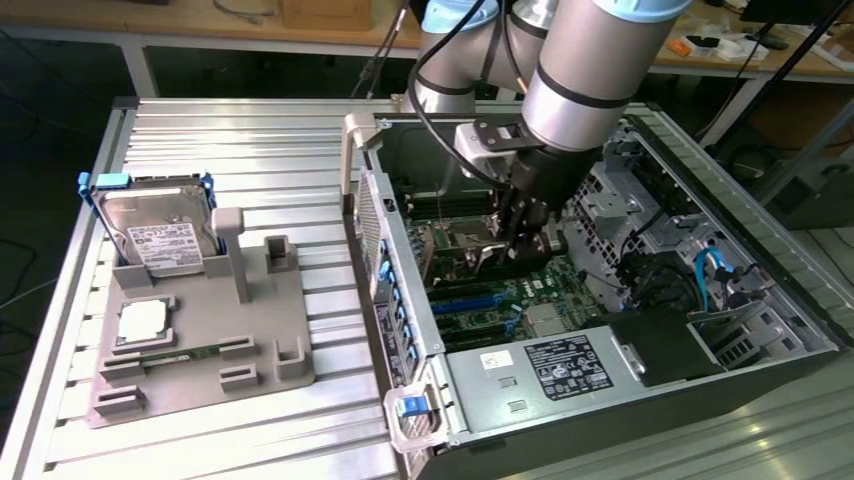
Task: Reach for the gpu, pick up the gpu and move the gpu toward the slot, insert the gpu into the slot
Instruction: 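Insert the gpu into the slot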
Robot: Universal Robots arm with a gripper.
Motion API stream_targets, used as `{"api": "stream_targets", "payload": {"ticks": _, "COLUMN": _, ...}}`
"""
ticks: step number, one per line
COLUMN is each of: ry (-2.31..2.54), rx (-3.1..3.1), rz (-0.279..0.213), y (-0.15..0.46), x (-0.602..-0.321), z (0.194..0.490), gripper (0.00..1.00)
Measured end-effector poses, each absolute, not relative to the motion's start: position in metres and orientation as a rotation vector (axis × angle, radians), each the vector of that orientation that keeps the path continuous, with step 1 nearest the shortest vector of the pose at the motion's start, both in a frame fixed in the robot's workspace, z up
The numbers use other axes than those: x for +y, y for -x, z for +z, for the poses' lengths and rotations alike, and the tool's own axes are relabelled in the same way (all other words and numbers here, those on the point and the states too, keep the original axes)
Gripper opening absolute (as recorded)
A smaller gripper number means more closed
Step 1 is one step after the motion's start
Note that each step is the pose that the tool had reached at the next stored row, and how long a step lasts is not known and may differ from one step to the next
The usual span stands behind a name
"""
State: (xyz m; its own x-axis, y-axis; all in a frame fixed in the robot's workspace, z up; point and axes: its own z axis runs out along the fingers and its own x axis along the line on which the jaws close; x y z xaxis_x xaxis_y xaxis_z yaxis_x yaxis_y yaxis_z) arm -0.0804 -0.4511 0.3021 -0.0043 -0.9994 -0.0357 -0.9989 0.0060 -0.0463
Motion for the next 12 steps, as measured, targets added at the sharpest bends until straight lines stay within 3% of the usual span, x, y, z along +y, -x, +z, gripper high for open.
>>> {"api": "stream_targets", "payload": {"ticks": 12, "ry": 2.188, "rx": 2.197, "rz": 0.014, "y": 0.083, "x": -0.458, "z": 0.287, "gripper": 0.27}}
